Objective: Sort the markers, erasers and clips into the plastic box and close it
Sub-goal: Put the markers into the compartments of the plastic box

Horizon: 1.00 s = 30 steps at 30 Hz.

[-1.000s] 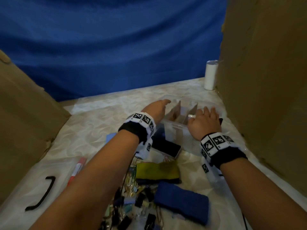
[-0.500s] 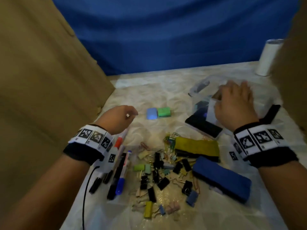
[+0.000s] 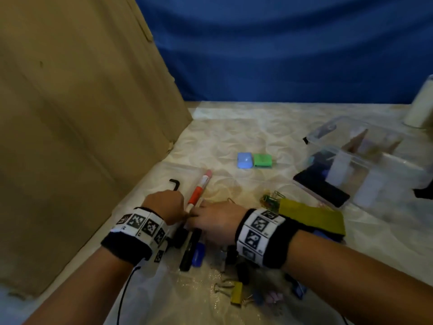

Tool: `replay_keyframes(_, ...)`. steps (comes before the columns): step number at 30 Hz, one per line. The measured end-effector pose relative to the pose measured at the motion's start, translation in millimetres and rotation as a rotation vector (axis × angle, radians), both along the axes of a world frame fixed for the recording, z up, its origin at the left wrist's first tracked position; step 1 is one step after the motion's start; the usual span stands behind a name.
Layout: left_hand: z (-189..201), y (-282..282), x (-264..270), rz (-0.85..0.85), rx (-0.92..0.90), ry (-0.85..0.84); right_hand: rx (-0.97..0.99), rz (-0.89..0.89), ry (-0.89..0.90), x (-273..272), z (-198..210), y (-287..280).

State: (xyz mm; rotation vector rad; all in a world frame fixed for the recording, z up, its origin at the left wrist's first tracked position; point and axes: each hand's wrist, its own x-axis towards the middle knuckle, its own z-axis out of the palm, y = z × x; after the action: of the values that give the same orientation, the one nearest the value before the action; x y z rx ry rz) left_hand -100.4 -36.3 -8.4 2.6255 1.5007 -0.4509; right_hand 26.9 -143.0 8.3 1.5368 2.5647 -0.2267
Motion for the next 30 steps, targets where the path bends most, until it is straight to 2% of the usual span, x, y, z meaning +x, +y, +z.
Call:
replay_keyframes(5,-3.7,-7.0,0.5,0.025,0.009,0.049,0.003,0.019,-0.237,-9.9,-14.2,9.9)
replay_keyframes(11,-3.5,-12.2,3.8,-0.002,0.001,0.051,-0.046,-0.003,-0.275,1.2,-24.4,11.3)
replay_keyframes(14,-3.5,-12.9,6.2,-0.040,0.009,0.101,-0.075,-0.060,-0.178,7.9,-17.4,8.6)
replay_keyframes(19,-4.9,-18.0,7.6,-0.024,0.009,0.113,0.135,-0.161,0.127,35.3,0.1,-3.5)
replay_keyframes(22,-3.1,-25.4,7.9,-0.045,0.026,0.121,0.193,-0.269,0.221,53.3,2.6,-7.8)
replay_keyframes(24,0.2,-27.7,7.2,-0.042,0.018,0.067,0.234,-0.334,0.280,64.4,4.3,-10.4)
replay_keyframes(28,5.7,-27.5,9.8,-0.038,-0.054,-0.143,0.335,-0.429,0.331,80.8,12.7,-13.7)
replay_keyframes(30,4.7,-32.3,14.3,-0.071,-0.098,-0.156,0.384,-0.459,0.336,85.1,18.9,-13.9)
